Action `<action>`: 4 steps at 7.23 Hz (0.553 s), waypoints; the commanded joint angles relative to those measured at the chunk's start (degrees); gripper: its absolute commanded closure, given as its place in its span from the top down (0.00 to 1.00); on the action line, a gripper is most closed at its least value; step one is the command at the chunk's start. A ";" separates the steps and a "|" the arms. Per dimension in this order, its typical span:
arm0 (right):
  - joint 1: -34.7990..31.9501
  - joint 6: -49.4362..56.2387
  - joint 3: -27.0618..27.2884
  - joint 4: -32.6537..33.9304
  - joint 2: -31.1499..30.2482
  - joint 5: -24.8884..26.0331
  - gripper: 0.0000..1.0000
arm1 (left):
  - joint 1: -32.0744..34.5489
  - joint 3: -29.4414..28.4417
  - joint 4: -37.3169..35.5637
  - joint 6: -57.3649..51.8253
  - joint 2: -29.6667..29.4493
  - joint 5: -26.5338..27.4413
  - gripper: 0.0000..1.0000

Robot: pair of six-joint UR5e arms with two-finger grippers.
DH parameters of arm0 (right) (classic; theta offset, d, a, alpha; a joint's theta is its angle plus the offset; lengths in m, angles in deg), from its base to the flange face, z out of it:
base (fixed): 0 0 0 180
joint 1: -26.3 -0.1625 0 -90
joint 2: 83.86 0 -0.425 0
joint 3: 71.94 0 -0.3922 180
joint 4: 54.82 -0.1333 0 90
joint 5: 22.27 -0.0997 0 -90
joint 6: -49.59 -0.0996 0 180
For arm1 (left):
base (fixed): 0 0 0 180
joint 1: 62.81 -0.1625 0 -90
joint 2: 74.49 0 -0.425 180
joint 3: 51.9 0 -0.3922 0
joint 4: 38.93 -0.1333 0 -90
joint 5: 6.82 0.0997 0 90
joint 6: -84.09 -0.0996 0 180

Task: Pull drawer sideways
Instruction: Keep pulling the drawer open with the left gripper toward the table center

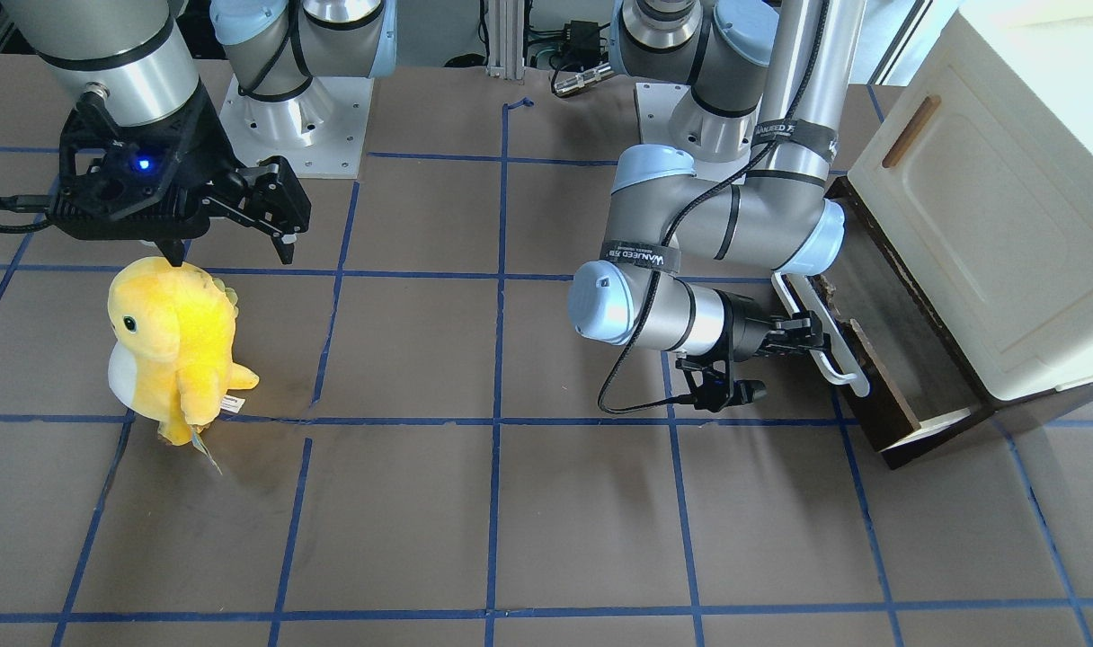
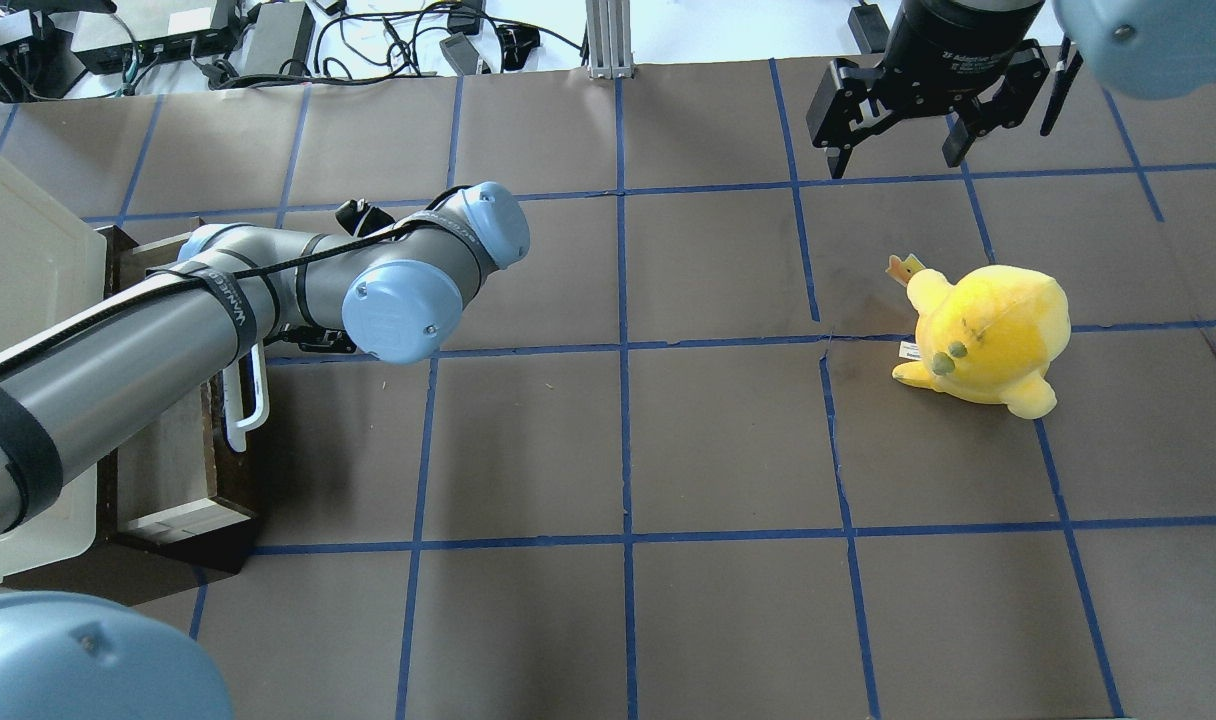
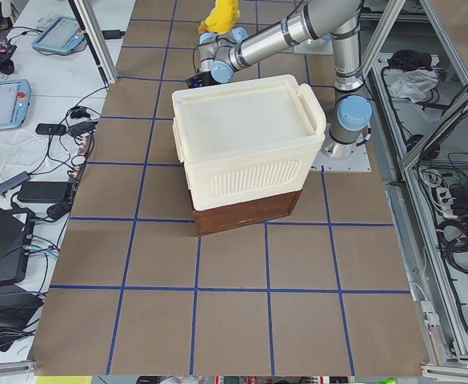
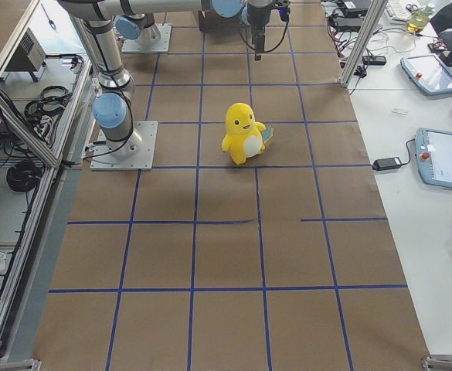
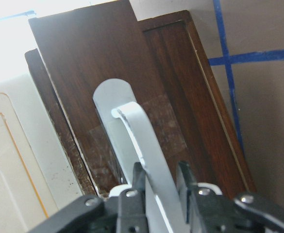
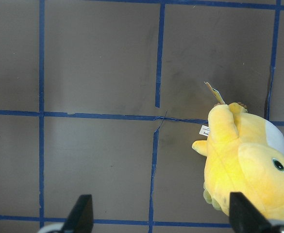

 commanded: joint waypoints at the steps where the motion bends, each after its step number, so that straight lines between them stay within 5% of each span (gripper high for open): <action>1: 0.00 0.00 0.00 0.00 0.00 0.00 1.00 | 1.05 -0.07 0.00 0.00 -0.01 -0.25 0.23; 4: 0.00 0.09 0.00 0.00 0.00 0.00 1.00 | 1.68 -0.07 0.00 0.00 -0.10 -0.07 0.24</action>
